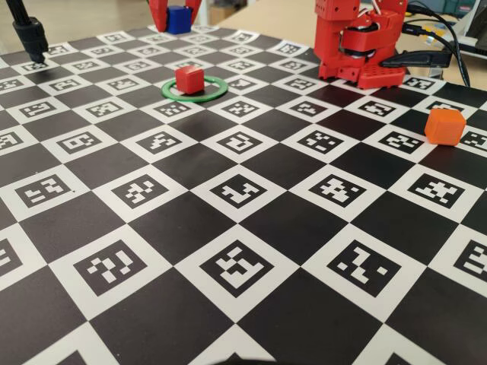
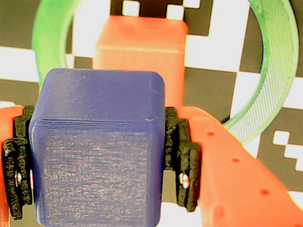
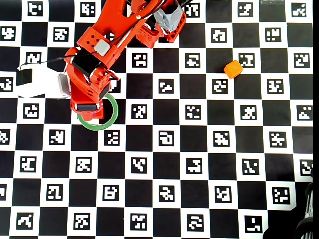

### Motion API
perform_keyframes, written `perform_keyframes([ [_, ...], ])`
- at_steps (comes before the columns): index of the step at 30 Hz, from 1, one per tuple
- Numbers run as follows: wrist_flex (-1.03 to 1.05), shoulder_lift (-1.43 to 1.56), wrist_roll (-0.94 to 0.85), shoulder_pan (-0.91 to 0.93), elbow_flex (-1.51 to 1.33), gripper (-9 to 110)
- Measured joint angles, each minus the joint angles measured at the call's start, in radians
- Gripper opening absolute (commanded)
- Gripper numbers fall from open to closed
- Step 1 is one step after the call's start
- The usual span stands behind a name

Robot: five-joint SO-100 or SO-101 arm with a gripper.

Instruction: Grab the red cube then put it in the green circle then put the blue cube on top and finally the orange cube on top

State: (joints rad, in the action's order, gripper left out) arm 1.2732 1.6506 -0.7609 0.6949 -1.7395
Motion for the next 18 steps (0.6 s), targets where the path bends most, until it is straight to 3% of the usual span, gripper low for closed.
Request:
perform_keyframes([
  [18,-0.009,0.0,0.067,-0.057,-0.072,5],
])
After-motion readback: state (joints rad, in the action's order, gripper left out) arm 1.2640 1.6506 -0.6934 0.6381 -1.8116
